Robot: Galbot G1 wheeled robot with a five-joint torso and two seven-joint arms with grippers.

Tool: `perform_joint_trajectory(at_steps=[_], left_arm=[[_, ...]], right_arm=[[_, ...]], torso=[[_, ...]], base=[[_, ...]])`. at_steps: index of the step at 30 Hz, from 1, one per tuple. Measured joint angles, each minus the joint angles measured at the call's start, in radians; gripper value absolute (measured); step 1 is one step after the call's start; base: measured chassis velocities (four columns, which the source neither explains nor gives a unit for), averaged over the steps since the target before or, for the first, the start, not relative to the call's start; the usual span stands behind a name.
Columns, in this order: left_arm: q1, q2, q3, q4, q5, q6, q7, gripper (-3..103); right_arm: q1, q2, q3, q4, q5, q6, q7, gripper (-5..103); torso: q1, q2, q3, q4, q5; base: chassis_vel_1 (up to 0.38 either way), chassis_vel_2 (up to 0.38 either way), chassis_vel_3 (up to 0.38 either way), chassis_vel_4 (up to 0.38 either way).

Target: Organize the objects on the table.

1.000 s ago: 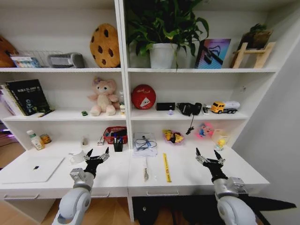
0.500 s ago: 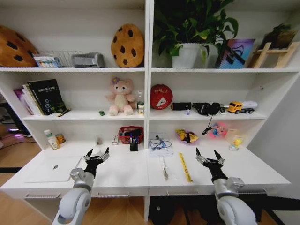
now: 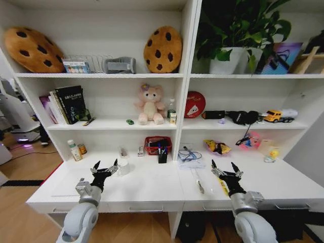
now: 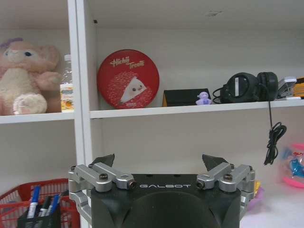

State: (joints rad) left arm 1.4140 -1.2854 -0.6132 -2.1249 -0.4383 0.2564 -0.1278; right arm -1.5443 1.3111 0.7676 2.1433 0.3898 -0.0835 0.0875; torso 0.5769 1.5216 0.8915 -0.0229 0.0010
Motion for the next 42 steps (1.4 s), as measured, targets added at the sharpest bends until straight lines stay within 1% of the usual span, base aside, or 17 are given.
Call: perform_joint_trajectory(at_steps=[2, 3, 6, 8, 11, 13, 16, 19, 20, 21, 25, 26, 27, 29, 32, 33, 42], left_arm=[[0.0, 0.0, 0.0, 0.0, 0.0, 0.0, 0.0, 100], [0.0, 0.0, 0.0, 0.0, 0.0, 0.0, 0.0, 100], [0.0, 0.0, 0.0, 0.0, 0.0, 0.0, 0.0, 100], [0.0, 0.0, 0.0, 0.0, 0.0, 0.0, 0.0, 100], [0.0, 0.0, 0.0, 0.0, 0.0, 0.0, 0.0, 100], [0.0, 0.0, 0.0, 0.0, 0.0, 0.0, 0.0, 100], [0.0, 0.0, 0.0, 0.0, 0.0, 0.0, 0.0, 100], [0.0, 0.0, 0.0, 0.0, 0.0, 0.0, 0.0, 100], [0.0, 0.0, 0.0, 0.0, 0.0, 0.0, 0.0, 100], [0.0, 0.0, 0.0, 0.0, 0.0, 0.0, 0.0, 100], [0.0, 0.0, 0.0, 0.0, 0.0, 0.0, 0.0, 100], [0.0, 0.0, 0.0, 0.0, 0.0, 0.0, 0.0, 100], [0.0, 0.0, 0.0, 0.0, 0.0, 0.0, 0.0, 100], [0.0, 0.0, 0.0, 0.0, 0.0, 0.0, 0.0, 100], [0.0, 0.0, 0.0, 0.0, 0.0, 0.0, 0.0, 100], [0.0, 0.0, 0.0, 0.0, 0.0, 0.0, 0.0, 100], [0.0, 0.0, 0.0, 0.0, 0.0, 0.0, 0.0, 100]], right_arm=[[0.0, 0.0, 0.0, 0.0, 0.0, 0.0, 0.0, 100], [0.0, 0.0, 0.0, 0.0, 0.0, 0.0, 0.0, 100], [0.0, 0.0, 0.0, 0.0, 0.0, 0.0, 0.0, 100], [0.0, 0.0, 0.0, 0.0, 0.0, 0.0, 0.0, 100], [0.0, 0.0, 0.0, 0.0, 0.0, 0.0, 0.0, 100], [0.0, 0.0, 0.0, 0.0, 0.0, 0.0, 0.0, 100], [0.0, 0.0, 0.0, 0.0, 0.0, 0.0, 0.0, 100], [0.0, 0.0, 0.0, 0.0, 0.0, 0.0, 0.0, 100], [0.0, 0.0, 0.0, 0.0, 0.0, 0.0, 0.0, 100], [0.0, 0.0, 0.0, 0.0, 0.0, 0.0, 0.0, 100], [0.0, 0.0, 0.0, 0.0, 0.0, 0.0, 0.0, 100], [0.0, 0.0, 0.0, 0.0, 0.0, 0.0, 0.0, 100], [0.0, 0.0, 0.0, 0.0, 0.0, 0.0, 0.0, 100], [0.0, 0.0, 0.0, 0.0, 0.0, 0.0, 0.0, 100], [0.0, 0.0, 0.0, 0.0, 0.0, 0.0, 0.0, 100], [0.0, 0.0, 0.0, 0.0, 0.0, 0.0, 0.0, 100], [0.0, 0.0, 0.0, 0.0, 0.0, 0.0, 0.0, 100]], torso=[[0.0, 0.0, 0.0, -0.0001, -0.0002], [0.0, 0.0, 0.0, 0.0, -0.0018], [0.0, 0.0, 0.0, -0.0002, -0.0004], [0.0, 0.0, 0.0, -0.0002, -0.0013], [0.0, 0.0, 0.0, -0.0001, -0.0002], [0.0, 0.0, 0.0, 0.0, -0.0017], [0.0, 0.0, 0.0, -0.0001, -0.0006], [0.0, 0.0, 0.0, 0.0001, -0.0016], [0.0, 0.0, 0.0, -0.0001, 0.0], [0.0, 0.0, 0.0, -0.0001, -0.0021], [0.0, 0.0, 0.0, -0.0002, -0.0005], [0.0, 0.0, 0.0, -0.0002, -0.0005], [0.0, 0.0, 0.0, 0.0001, -0.0016], [0.0, 0.0, 0.0, 0.0001, -0.001], [0.0, 0.0, 0.0, -0.0001, -0.0015], [0.0, 0.0, 0.0, 0.0002, -0.0009], [0.0, 0.0, 0.0, -0.0002, -0.0008]], base=[[0.192, 0.219, -0.202, -0.191], [0.193, 0.175, -0.207, -0.211], [0.212, 0.196, -0.215, -0.211], [0.211, 0.215, -0.201, -0.205], [0.226, 0.195, -0.188, -0.191], [0.215, 0.219, -0.22, -0.213], [0.234, 0.237, -0.22, -0.208], [0.222, 0.223, -0.213, -0.219], [0.221, 0.238, -0.207, -0.22], [0.199, 0.194, -0.18, -0.212], [0.204, 0.197, -0.213, -0.202], [0.22, 0.198, -0.195, -0.214], [0.212, 0.189, -0.196, -0.185], [0.179, 0.167, -0.137, -0.167], [0.079, 0.109, -0.118, -0.101], [0.0, 0.0, 0.0, 0.0], [-0.04, -0.025, 0.016, 0.027]])
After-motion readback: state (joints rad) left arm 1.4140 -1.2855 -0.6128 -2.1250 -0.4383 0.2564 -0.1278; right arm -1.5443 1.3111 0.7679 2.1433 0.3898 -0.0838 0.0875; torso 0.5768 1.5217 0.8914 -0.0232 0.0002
